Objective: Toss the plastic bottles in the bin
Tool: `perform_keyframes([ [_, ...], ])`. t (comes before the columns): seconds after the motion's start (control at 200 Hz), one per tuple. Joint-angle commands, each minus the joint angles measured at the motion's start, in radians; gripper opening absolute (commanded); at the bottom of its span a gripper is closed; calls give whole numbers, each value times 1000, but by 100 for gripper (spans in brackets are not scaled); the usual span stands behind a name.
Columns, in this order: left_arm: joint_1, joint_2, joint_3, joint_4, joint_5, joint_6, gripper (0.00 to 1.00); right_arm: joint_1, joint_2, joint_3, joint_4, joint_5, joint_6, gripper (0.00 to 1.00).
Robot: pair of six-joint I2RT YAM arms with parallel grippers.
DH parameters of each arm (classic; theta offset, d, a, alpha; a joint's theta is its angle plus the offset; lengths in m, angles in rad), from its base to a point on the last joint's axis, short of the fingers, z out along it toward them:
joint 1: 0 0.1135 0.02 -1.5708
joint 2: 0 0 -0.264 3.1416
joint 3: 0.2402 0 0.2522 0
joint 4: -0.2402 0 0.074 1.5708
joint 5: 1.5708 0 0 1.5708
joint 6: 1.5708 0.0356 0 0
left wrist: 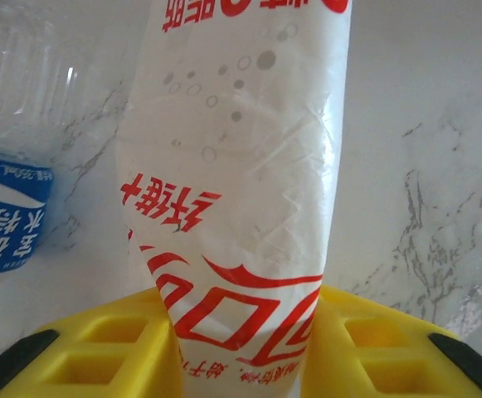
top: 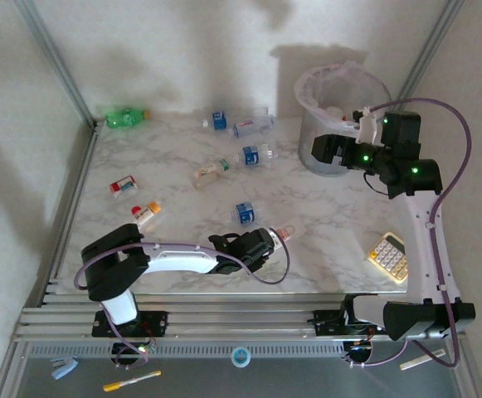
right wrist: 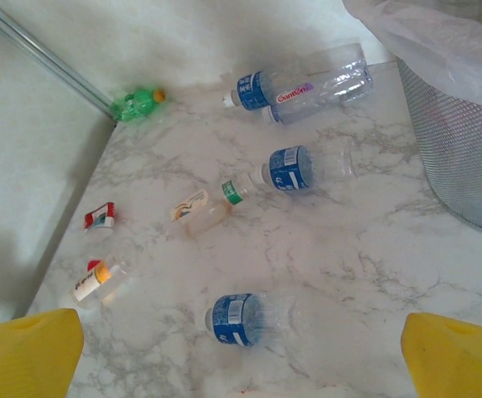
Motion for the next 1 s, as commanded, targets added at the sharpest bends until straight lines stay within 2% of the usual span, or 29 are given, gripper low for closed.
perform_keyframes([
  [0.0, -2, -72, -23, 33, -32, -44, 34, 4, -28, -16, 26, -27, 16, 99],
  [0.255, 8, -235, -83, 103, -117, -101, 32, 4, -41, -35, 41, -73, 99, 99],
  [0.541, 11, -321, -91, 165, -259, -110, 30, 15, -66, -175, 169, -253, 282, 97],
  [0.816, 4, -297, -61, 186, -300, -91, 31, 134, -42, -288, 221, -272, 308, 97],
  [0.996, -2, -306, -54, 194, -314, -79, 30, 219, 3, -317, 217, -227, 299, 96],
])
